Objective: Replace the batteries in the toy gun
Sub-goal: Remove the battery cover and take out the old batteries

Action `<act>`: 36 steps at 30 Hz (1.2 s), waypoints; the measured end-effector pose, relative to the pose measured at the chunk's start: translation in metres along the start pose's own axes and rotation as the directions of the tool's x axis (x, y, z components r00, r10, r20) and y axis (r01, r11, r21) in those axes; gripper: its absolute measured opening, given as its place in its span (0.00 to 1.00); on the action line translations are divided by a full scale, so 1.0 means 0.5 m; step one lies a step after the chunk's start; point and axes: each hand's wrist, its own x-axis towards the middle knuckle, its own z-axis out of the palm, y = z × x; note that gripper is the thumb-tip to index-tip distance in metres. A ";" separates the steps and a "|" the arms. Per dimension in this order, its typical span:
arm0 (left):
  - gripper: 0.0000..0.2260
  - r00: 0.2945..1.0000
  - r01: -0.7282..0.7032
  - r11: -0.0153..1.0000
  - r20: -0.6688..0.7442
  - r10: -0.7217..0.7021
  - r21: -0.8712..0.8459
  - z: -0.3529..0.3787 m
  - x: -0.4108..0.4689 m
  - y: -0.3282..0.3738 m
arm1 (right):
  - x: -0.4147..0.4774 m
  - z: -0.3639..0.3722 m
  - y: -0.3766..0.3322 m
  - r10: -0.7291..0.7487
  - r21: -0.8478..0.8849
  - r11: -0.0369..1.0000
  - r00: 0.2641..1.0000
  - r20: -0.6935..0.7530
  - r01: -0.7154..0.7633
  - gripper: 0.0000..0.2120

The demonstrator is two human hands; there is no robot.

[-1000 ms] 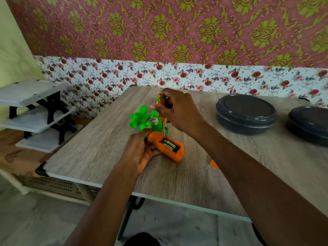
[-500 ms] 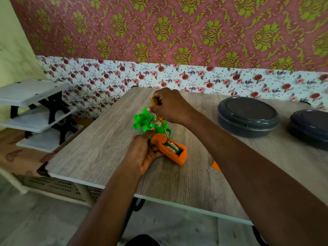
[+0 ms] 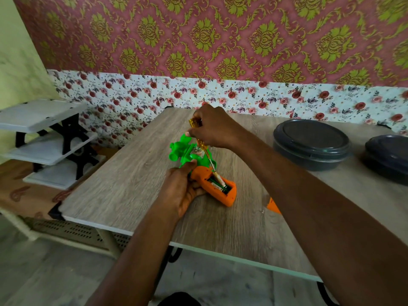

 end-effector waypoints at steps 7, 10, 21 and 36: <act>0.17 1.000 0.021 0.999 -0.017 -0.021 -0.029 0.002 -0.008 0.004 | -0.039 -0.019 0.011 -0.054 0.047 0.997 0.987 -0.154 0.061 0.15; 0.19 0.999 0.016 1.000 -0.029 -0.017 -0.025 0.004 -0.010 0.005 | -0.079 -0.027 0.020 -0.046 0.045 0.998 0.992 -0.114 0.051 0.14; 0.17 1.000 0.021 0.999 -0.014 -0.021 -0.031 0.004 -0.010 0.008 | -0.181 0.039 0.089 0.100 -0.055 0.994 0.995 0.027 -0.098 0.17; 0.20 0.999 0.030 0.998 -0.032 -0.032 -0.054 0.002 -0.011 0.007 | -0.119 0.004 0.131 0.208 -0.464 0.878 0.965 0.157 -0.114 0.15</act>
